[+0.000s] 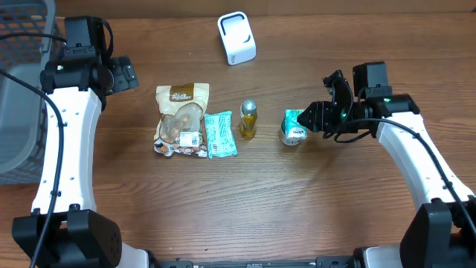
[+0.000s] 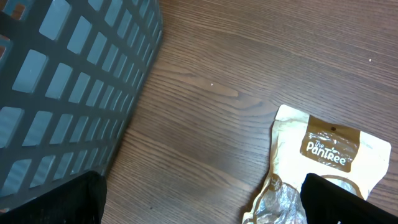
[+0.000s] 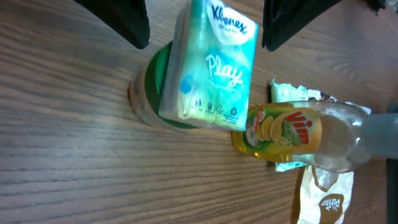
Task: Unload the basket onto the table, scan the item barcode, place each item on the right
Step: 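Grasp the mint-green tissue packet on the jar with the right gripper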
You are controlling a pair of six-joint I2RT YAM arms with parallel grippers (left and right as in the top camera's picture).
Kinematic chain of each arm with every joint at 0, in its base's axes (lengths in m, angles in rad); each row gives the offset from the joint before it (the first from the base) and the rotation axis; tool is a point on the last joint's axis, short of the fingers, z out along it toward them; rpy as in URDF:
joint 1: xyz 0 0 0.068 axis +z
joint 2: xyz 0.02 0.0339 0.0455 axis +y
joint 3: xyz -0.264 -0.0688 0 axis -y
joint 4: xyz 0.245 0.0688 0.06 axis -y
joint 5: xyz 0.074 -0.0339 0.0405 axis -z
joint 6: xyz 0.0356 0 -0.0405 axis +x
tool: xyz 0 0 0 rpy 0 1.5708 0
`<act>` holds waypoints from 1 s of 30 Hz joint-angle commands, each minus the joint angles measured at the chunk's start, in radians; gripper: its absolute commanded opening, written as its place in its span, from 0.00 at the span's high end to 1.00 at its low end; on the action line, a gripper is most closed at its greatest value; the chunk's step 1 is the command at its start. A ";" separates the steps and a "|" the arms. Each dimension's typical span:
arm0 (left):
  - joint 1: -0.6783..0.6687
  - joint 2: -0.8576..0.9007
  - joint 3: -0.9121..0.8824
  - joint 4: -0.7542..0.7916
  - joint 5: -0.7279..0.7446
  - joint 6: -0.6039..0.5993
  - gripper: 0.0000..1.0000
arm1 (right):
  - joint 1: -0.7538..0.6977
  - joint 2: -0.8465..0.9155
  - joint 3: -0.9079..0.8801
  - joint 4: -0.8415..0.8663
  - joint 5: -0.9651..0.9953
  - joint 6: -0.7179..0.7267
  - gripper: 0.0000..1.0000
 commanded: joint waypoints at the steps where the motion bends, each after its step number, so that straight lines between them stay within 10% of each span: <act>1: -0.006 0.004 0.003 -0.002 -0.010 0.019 0.01 | 0.012 -0.001 -0.040 0.038 0.006 0.030 0.44; 15: -0.006 0.004 0.003 -0.002 -0.010 0.019 0.01 | 0.022 0.009 -0.111 0.158 0.011 0.079 0.55; 30: -0.006 0.004 0.003 -0.002 -0.010 0.019 0.00 | 0.018 0.032 -0.098 0.148 -0.027 0.079 0.91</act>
